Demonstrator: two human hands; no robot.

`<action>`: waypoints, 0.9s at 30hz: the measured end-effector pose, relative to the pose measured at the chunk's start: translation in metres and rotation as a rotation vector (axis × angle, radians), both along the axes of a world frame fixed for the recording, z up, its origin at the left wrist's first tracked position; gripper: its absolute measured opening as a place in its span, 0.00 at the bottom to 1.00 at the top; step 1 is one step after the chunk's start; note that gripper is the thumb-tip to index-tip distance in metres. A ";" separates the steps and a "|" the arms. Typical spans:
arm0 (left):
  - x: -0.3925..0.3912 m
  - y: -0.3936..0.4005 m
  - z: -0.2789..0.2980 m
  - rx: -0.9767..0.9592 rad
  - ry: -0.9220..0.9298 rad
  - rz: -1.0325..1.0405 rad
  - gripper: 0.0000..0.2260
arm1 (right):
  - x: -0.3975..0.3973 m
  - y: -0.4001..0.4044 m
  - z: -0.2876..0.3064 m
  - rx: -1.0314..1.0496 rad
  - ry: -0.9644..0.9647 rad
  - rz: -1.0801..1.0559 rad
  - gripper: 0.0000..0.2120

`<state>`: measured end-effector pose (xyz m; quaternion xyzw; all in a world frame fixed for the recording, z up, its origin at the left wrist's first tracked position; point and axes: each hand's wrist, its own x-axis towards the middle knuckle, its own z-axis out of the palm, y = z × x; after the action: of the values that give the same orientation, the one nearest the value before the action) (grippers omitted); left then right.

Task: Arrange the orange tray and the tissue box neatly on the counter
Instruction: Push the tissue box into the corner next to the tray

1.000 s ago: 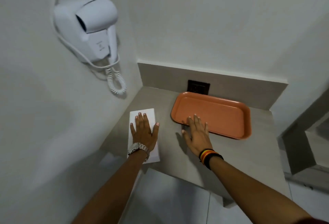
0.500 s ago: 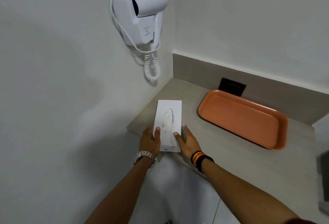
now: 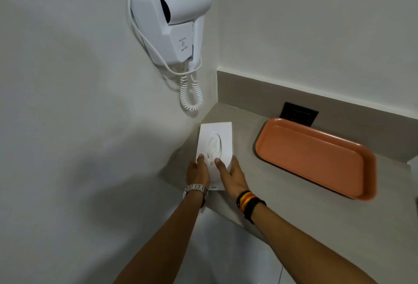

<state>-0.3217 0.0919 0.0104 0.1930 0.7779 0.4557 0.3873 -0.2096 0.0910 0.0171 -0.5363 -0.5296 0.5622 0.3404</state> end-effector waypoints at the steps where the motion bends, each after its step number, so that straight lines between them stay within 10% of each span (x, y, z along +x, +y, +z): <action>1: -0.004 0.012 0.003 0.001 0.008 -0.010 0.24 | -0.003 0.012 0.007 0.014 -0.001 -0.002 0.32; 19: -0.050 0.116 -0.012 -0.103 0.188 -0.265 0.31 | -0.035 0.108 -0.013 -0.073 -0.013 0.033 0.34; 23: -0.046 0.086 -0.024 -0.061 0.498 -0.424 0.30 | -0.016 0.082 -0.024 0.036 -0.070 0.095 0.31; 27: -0.023 0.031 -0.051 0.088 0.860 -0.589 0.33 | 0.023 0.036 -0.069 0.350 -0.558 0.111 0.31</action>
<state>-0.3448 0.1224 -0.0401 0.5895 0.7595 0.2390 0.1362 -0.1869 0.1268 -0.0517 -0.5732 -0.7194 0.3116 0.2382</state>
